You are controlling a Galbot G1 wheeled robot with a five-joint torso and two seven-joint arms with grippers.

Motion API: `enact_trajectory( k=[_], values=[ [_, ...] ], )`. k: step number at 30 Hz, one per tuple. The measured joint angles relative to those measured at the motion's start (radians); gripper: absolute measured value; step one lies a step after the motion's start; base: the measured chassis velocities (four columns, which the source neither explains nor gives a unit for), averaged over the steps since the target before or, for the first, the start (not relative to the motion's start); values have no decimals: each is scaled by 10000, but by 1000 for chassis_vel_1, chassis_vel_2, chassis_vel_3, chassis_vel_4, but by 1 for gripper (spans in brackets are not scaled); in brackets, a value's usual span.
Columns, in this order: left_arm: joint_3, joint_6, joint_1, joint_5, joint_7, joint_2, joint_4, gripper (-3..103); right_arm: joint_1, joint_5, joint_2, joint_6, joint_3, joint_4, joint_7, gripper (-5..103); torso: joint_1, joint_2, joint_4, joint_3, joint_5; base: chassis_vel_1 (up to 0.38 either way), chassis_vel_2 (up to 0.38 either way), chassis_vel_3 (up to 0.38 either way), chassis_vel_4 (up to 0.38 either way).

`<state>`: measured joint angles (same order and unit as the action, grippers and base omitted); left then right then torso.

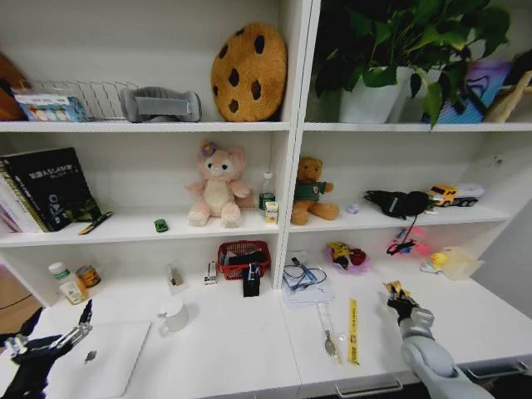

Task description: Organize the objects on the table.

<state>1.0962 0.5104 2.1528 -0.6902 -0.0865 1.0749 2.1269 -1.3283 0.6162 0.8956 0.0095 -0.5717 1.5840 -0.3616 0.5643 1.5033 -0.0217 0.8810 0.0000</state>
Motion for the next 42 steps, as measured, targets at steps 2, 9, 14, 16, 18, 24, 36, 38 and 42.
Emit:
enact_trajectory(
  k=[2, 9, 14, 16, 18, 24, 36, 38, 42],
  values=[
    [0, 0, 0, 0, -1, 1, 0, 100, 216, -55, 7, -34, 152, -46, 27, 12, 0, 0, -4, 1, -5, 0, 0, 0, 0],
    [-1, 0, 0, 0, 3, 0, 0, 100, 3464, -344, 115, 23, 1953, -2095, 159, 12, 0, -1, -2, 2, 4, 0, 0, 0, 0],
    [-1, 0, 0, 0, 2, -1, 0, 100, 5314, -355, 172, 246, 3284, -3510, 291, 11, 0, -1, -10, 1, 0, 0, 0, 0, 0],
    [0, 0, 0, 0, 0, 0, 0, 100, 5836, -401, 264, 291, 3546, -3944, 302, 16, 0, 0, -8, 1, -2, 0, 0, 0, 0],
    [-1, 0, 0, 0, 1, 0, 0, 100, 6249, -410, 377, 296, 3669, -4223, 315, 21, 1, -1, -4, 2, 1, 0, 0, 0, 0],
    [-1, 0, 0, 0, 0, 0, 1, 100, 5914, -402, 341, 246, 3522, -3864, 280, 48, 0, -1, -10, 1, 1, 0, 0, 0, 0],
    [-1, 0, 0, 0, -1, 0, 1, 100, 3598, -391, -25, 101, 2249, -1208, -370, 91, -1, 1, -9, -1, -1, 0, 0, 0, 0],
    [-1, 0, 0, 0, -3, 0, 1, 100, 3257, -393, -52, 40, 1958, -797, -450, 91, -2, 1, -9, -1, 1, 0, 0, 0, 0],
    [-1, 0, 0, 0, -2, 0, 1, 100, 1406, -240, -307, 129, 714, 1000, 47, 100, -1, 1, -8, -1, -2, 0, 0, 0, 0]
  ],
)
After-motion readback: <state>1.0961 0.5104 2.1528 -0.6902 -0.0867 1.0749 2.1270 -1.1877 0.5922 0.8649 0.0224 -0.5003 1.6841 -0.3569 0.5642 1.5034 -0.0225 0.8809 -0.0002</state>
